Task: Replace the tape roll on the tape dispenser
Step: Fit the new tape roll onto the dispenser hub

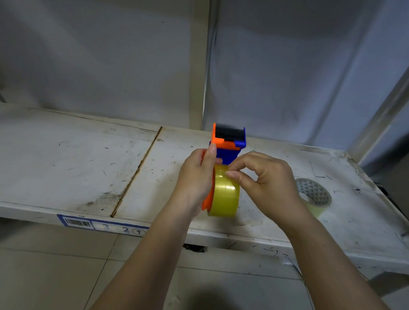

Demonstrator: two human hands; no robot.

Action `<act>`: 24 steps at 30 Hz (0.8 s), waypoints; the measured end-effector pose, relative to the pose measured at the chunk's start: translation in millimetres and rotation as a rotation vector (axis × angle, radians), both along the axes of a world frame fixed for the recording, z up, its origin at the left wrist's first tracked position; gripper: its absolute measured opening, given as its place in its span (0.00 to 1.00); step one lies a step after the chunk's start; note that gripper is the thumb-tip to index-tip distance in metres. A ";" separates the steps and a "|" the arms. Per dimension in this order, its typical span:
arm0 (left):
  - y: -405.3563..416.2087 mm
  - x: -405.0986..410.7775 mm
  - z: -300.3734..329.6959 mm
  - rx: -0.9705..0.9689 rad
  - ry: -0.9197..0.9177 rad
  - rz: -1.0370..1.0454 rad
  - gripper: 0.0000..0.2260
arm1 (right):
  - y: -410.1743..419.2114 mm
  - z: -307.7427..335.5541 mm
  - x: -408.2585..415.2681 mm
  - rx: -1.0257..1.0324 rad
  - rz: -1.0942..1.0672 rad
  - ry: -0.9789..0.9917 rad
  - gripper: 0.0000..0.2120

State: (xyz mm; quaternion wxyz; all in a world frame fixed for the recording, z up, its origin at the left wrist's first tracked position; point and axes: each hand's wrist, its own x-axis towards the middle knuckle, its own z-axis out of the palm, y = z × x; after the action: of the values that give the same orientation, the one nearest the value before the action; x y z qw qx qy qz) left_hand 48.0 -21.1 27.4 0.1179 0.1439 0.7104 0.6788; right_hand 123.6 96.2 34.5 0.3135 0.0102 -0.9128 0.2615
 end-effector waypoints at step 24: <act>-20.1 -11.9 3.1 -0.514 -0.016 -0.332 0.51 | -2.6 -24.6 -16.0 -0.432 -0.398 -0.309 0.09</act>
State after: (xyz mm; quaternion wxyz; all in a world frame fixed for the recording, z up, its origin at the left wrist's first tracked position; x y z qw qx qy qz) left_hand 36.1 -41.2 30.4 0.2652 0.2183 0.8247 0.4493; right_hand 107.6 93.7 9.9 0.2113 -0.2747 -0.8572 0.3810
